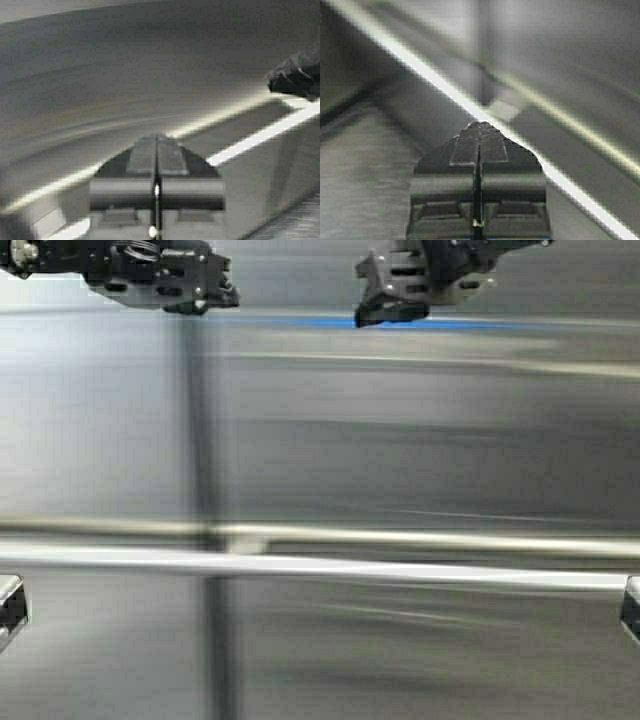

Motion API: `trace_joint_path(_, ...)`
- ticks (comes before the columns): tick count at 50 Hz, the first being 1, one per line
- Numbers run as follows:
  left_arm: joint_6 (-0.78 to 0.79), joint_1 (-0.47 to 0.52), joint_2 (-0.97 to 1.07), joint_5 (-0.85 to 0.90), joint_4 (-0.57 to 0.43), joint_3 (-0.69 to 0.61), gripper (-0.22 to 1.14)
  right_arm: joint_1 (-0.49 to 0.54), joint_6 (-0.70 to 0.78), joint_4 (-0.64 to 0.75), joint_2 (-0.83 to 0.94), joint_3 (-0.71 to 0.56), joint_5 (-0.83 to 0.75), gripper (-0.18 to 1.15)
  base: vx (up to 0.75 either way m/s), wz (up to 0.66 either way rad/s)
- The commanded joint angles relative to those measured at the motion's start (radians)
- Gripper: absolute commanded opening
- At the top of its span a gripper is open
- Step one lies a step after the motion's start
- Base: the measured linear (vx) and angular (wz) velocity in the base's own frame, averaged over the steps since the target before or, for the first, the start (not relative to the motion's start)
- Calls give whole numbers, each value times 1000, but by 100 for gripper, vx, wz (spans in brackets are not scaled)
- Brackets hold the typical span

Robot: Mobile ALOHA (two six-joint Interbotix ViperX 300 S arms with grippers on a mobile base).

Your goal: Navigate to elevator, push the call button, then enter the elevator

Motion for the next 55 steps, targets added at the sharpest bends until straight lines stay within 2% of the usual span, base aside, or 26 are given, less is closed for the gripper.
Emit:
trace_joint_path(1, 0, -3, -5, -8, 0, -18, 3, 12, -2, 2, -11, -9, -3, 5, -1, 71)
trace_joint_path(30, 5, -3, -5, -6, 0, -20, 3, 17, 0, 3, -11, -20, -14, 5, 1, 58)
trace_joint_path(55, 0, -3, 34, -14, 0, -23, 3, 17, -2, 3, -15, 0, -5, 5, 7, 29)
